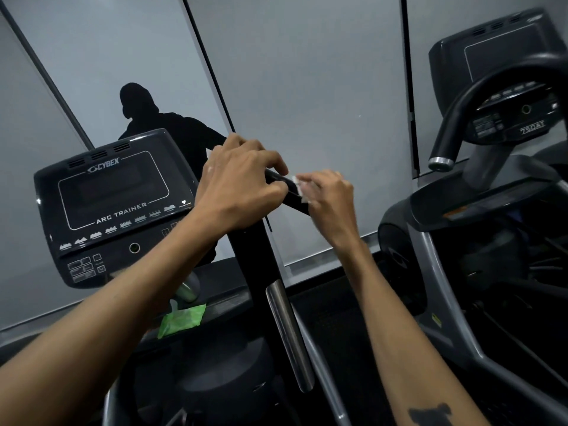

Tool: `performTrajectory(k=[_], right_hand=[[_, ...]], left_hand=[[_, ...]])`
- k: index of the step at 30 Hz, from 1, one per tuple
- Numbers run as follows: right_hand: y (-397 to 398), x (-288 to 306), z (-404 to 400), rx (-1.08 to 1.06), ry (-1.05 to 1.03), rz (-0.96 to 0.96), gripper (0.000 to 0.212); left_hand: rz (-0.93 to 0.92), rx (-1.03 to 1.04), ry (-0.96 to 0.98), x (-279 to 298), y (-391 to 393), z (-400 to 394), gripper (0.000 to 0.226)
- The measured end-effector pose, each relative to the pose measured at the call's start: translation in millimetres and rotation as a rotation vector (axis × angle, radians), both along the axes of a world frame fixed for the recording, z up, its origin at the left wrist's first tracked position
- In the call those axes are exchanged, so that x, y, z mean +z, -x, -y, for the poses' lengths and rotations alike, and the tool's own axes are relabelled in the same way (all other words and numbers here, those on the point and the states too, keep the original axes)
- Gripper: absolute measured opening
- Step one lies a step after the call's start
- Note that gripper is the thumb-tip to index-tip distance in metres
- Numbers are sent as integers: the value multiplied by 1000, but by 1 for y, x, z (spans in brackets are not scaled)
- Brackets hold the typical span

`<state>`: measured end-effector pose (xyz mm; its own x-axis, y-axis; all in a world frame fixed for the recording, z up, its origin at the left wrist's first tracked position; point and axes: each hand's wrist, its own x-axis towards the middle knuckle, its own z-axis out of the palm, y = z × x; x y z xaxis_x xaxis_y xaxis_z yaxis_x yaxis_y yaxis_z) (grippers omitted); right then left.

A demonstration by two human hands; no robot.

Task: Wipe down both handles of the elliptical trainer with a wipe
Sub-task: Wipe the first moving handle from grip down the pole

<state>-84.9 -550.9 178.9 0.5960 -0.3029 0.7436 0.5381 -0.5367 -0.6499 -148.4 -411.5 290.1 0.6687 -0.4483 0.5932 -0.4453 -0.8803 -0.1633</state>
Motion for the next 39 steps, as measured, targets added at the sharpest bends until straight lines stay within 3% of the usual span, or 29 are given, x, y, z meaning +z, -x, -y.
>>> performTrajectory(k=[4, 9, 13, 15, 18, 20, 22, 27, 31, 35, 39], right_hand=[[-17, 16, 18, 65, -87, -205, 23], [-10, 7, 6, 89, -170, -154, 27], [-23, 14, 22, 156, -263, -303, 31], [-25, 19, 17, 206, -203, -337, 30], [-13, 5, 20, 117, -82, -201, 19], [-10, -5, 29, 103, -118, -174, 15], [-17, 2, 29, 132, -177, -274, 15], [-14, 3, 20, 14, 81, -197, 25], [-19, -6, 33, 108, -160, -317, 24], [-19, -10, 29, 131, -200, -315, 21], [-28, -24, 40, 488, -729, -417, 37]], left_hand=[[-6, -5, 10, 1, -1, 1, 44], [3, -12, 3, 0, 0, -1, 37], [20, -25, -1, 0, -1, -1, 30], [17, -25, 8, 0, -1, -1, 29], [15, -31, 17, 0, -2, -1, 35], [17, -28, 27, -1, -2, -1, 38], [27, -27, 31, -1, -2, 0, 32], [50, -35, 40, -2, -4, -1, 24], [51, -29, 41, -2, -3, 0, 23], [52, -21, 34, -2, -3, 0, 24], [45, -24, 30, -1, -2, 0, 24]])
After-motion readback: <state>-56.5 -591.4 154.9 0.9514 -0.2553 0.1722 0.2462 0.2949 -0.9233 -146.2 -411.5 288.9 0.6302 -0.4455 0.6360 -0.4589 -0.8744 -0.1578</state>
